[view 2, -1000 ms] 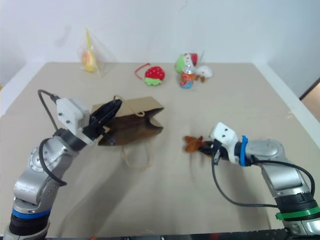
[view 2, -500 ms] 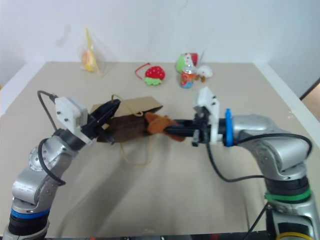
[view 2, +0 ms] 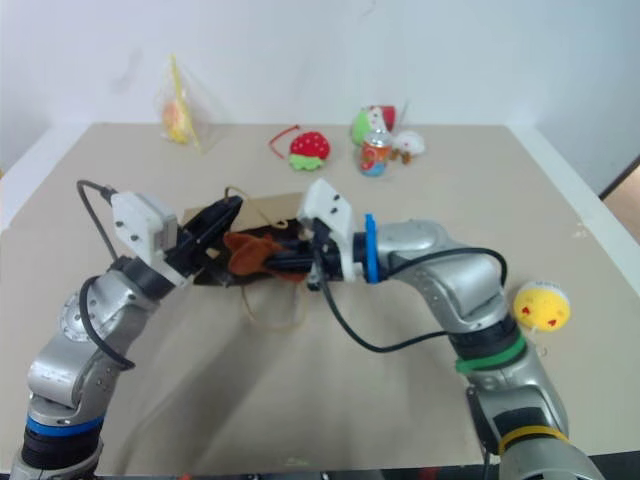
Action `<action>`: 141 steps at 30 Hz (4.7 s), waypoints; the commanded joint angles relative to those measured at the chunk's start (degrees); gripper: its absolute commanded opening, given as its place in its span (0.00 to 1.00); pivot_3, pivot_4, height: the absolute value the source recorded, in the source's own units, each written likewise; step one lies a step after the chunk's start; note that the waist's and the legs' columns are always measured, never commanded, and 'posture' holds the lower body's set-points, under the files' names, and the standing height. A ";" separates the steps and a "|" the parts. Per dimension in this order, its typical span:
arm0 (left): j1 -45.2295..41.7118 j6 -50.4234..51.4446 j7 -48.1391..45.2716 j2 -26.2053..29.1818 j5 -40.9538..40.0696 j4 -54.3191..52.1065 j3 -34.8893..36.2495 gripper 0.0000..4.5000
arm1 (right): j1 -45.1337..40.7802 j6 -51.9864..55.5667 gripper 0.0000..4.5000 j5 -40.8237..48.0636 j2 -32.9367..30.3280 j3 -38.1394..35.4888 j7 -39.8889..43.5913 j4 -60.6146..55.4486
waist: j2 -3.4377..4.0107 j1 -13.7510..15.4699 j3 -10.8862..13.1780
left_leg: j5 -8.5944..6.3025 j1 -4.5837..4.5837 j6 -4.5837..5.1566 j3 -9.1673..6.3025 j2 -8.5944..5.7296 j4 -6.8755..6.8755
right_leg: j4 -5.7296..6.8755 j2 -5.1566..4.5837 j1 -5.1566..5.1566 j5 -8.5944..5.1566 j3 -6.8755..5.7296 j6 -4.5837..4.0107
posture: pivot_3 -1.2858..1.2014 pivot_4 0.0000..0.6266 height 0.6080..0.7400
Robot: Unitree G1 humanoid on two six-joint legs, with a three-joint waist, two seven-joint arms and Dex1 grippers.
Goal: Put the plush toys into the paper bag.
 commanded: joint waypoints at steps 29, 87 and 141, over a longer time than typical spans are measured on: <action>-3.09 -1.14 0.39 -0.88 1.07 0.32 -0.89 0.00 | -4.55 0.97 0.99 -10.96 8.78 -1.52 -7.25 0.50 | 0.00 0.00 0.00 | 0.00 -0.05 0.00 0.02 0.02 -0.01 | 0.01 -0.03 -0.06 0.01 0.00 -0.01 | 0.52 0.24 1.00; -4.83 -2.44 -1.32 -0.36 1.59 1.49 -0.63 0.00 | 25.72 9.01 0.04 8.80 -20.11 -31.19 -2.21 -8.93 | 0.12 -1.03 0.04 | 0.16 0.39 0.22 -0.23 -0.27 -0.03 | -0.12 0.36 0.47 0.12 0.46 0.29 | 0.52 0.24 1.00; -5.33 -3.40 -0.23 -1.74 4.52 1.98 -1.42 0.00 | -0.72 -12.64 0.99 -13.05 14.32 -4.16 -8.26 7.14 | 0.01 -0.44 0.06 | 0.16 -0.40 0.14 -0.56 -0.12 0.00 | -0.02 0.18 -0.12 0.04 0.28 0.00 | 0.52 0.24 1.00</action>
